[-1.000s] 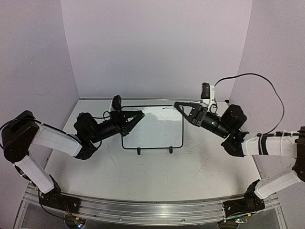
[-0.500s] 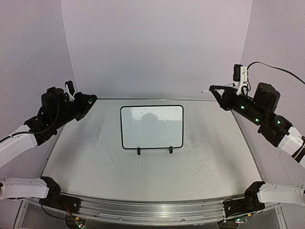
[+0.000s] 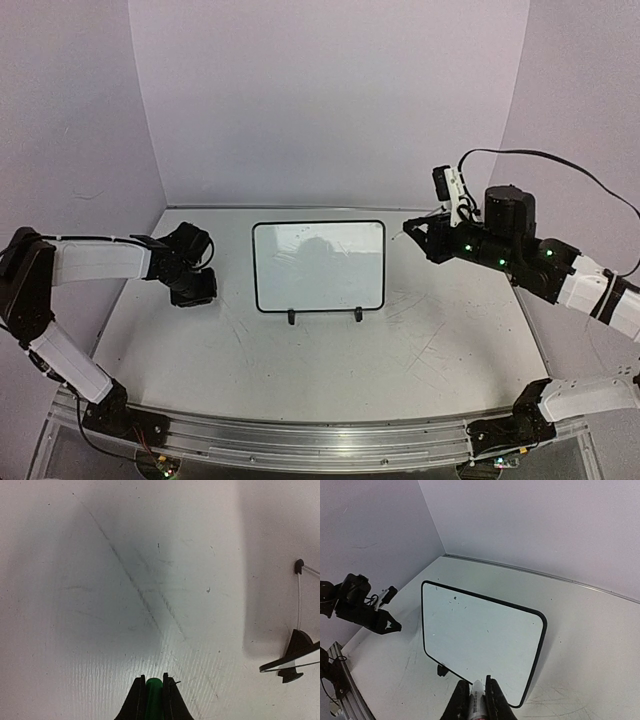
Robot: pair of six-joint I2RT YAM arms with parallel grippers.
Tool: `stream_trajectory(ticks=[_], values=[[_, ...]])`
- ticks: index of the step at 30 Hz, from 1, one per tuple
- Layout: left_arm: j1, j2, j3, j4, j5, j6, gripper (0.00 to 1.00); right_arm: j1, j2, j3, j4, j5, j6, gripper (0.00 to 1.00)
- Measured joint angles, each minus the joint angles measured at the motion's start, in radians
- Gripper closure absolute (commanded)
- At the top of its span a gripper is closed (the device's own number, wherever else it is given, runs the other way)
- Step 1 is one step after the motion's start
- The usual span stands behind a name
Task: Write a sentence on the whiteboard
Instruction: Place the pen cap at the center of the board.
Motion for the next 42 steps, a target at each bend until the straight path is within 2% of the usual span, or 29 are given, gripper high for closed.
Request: stream_trajectory(ticks=[16,23,30,36,42], values=[[0.014,0.171,0.008,0.028,-0.051,0.077,0.98,0.001,-0.033,-0.054,0.063,0.003,0.0,1.0],[0.013,0.185,0.012,0.046,-0.061,0.084,0.82,0.001,-0.033,-0.064,0.082,0.002,0.003,1.0],[0.013,0.199,0.015,0.043,-0.061,0.101,0.78,0.001,-0.033,-0.076,0.086,0.0,0.006,1.0],[0.013,0.199,0.015,0.044,-0.058,0.103,0.7,0.001,-0.032,-0.08,0.091,-0.004,0.007,1.0],[0.013,0.198,0.017,0.041,-0.058,0.103,0.55,0.001,-0.032,-0.087,0.101,-0.005,0.008,1.0]])
